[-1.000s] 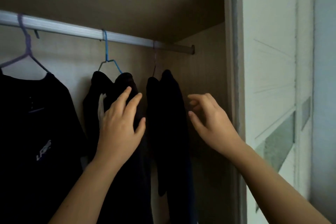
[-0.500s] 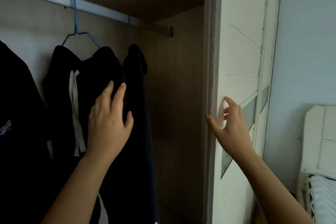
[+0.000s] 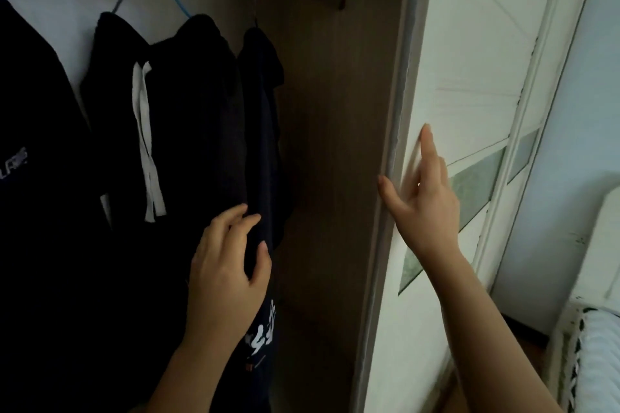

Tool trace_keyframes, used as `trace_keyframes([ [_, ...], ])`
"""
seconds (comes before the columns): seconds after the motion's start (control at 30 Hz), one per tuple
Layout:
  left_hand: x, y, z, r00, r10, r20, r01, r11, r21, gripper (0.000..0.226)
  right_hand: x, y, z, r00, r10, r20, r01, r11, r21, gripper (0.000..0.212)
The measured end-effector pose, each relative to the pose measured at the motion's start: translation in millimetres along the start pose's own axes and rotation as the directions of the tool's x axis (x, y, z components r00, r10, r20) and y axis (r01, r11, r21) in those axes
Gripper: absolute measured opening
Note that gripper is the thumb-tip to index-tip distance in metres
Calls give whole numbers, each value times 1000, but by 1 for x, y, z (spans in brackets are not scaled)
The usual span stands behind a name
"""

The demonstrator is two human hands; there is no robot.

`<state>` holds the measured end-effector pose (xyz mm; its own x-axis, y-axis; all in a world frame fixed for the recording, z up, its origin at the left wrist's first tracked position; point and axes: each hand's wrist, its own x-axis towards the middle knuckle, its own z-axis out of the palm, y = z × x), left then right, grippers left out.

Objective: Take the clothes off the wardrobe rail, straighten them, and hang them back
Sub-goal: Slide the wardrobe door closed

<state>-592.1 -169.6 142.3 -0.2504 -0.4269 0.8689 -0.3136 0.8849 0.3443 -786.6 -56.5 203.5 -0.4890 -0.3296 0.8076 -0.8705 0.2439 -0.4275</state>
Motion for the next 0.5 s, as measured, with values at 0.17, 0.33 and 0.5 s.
trace_keyframes([
  [0.17, -35, 1, 0, 974, -227, 6, 226, 962, -153, 24, -11, -9, -1, 997, -76, -15, 77, 993, 89, 83],
  [0.33, -66, 6, -16, 903, -429, 19, 425, 887, -182, 25, -26, -34, -1, 994, -99, -51, 105, 984, 144, 84],
  [0.5, -86, 8, -45, 880, -474, -20, 469, 876, -107, 35, -51, -70, -3, 991, -117, -72, 129, 971, 202, 80],
])
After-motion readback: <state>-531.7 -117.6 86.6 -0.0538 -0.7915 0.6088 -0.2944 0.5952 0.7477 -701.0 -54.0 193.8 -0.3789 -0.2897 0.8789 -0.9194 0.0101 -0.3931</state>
